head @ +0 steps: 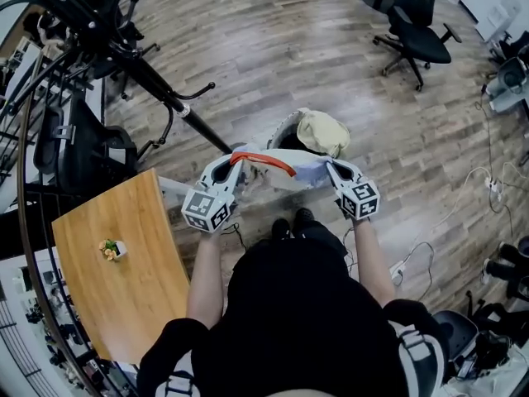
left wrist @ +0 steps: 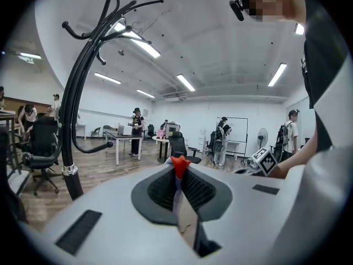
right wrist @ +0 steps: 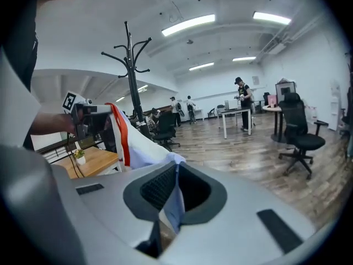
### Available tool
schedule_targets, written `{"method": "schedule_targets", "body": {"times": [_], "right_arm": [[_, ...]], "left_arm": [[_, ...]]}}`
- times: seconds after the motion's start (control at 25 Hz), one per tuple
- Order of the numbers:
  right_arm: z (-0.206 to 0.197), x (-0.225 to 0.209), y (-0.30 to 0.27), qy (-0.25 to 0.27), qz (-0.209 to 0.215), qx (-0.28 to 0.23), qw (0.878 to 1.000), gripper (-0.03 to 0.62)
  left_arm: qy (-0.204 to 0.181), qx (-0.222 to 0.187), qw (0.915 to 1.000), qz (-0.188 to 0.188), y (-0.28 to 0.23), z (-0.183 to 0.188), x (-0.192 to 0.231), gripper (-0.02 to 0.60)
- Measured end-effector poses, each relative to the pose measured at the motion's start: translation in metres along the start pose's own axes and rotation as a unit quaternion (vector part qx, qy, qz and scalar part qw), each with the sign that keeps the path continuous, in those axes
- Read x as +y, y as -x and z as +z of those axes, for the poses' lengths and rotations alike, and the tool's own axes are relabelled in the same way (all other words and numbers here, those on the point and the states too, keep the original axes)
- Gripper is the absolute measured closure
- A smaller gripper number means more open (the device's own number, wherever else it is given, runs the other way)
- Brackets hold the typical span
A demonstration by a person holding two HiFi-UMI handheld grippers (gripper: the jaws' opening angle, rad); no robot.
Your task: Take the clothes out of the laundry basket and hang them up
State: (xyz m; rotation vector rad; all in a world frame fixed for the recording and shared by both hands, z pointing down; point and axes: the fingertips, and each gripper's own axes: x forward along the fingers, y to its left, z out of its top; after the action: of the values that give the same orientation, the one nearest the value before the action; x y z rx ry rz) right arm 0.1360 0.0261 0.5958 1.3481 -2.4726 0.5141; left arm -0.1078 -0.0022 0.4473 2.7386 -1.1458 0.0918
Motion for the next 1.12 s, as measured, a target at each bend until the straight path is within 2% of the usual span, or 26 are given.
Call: {"method": "schedule_targets", "body": {"times": [0.16,0.44,0.6,0.88,1.12], "right_arm": [[-0.016,-0.008,-0.009,0.005,0.014,0.033,0.999,0.56],[-0.025,-0.004,-0.035,0.047,0.052,0.081,0.994,0.367],[-0.022,0.0,-0.043,0.064,0.072,0.087,0.992,0.35],[-0.019,0.047,-0.063,0.099,0.174,0.083,0.976,0.347],[-0.007,0.085,-0.083,0.123,0.229,0.07,0.963,0.341]], "left_arm": [[-0.012,-0.007,0.9998,0.015,0.0,0.018,-0.006,0.554],[-0.029,-0.006,0.9986,0.044,-0.008,0.035,-0.015,0.555],[-0.037,0.013,0.9974,0.061,-0.013,0.029,-0.022,0.555],[-0.042,0.015,0.9955,0.083,-0.015,0.035,-0.033,0.554],[-0.051,0.011,0.9934,0.102,-0.007,0.044,-0.045,0.555]]}}
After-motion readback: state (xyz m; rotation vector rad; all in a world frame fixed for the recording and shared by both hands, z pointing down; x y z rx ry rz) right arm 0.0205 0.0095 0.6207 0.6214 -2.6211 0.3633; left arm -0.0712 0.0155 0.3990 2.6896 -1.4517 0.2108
